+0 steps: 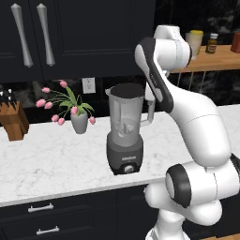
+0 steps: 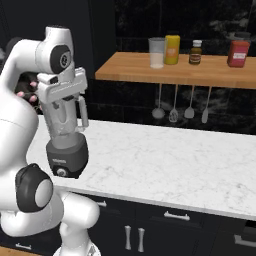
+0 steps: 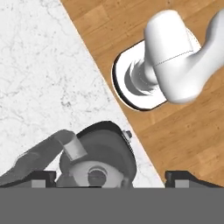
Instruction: Close the lid blender by securely placing the lid on top.
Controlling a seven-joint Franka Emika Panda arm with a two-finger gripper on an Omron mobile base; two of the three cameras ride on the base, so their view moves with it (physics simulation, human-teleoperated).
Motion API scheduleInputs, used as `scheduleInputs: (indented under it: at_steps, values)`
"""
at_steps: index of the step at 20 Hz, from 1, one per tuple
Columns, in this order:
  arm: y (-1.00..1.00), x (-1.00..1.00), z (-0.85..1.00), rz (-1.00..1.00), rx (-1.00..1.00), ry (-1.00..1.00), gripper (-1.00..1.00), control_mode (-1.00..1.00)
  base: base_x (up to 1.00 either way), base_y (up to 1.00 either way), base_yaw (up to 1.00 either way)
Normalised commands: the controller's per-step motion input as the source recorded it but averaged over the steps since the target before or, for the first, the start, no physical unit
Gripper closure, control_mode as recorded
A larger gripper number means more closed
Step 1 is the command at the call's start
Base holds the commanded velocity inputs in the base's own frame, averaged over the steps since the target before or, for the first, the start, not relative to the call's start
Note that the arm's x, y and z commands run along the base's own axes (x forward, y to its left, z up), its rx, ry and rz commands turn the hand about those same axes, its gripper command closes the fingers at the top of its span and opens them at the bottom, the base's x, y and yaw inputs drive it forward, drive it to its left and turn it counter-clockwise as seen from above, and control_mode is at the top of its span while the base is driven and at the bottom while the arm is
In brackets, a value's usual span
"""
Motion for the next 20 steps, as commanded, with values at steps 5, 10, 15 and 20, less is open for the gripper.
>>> scheduleInputs:
  at_steps: [5,10,15,20]
  values:
    - [-0.65,-0.57,0.0,-0.23,0.0,0.0,-1.0,-1.0,0.0,0.0,0.0]
    - [-0.64,-0.61,0.0,-0.23,0.0,-0.01,-1.0,-1.0,0.0,0.0,0.0]
    - [-0.51,-0.66,0.0,-0.2,0.0,-0.01,-1.0,-1.0,0.0,0.0,0.0]
    - [-0.44,-0.69,0.0,-0.18,0.0,-0.08,-1.0,-1.0,0.0,0.0,0.0]
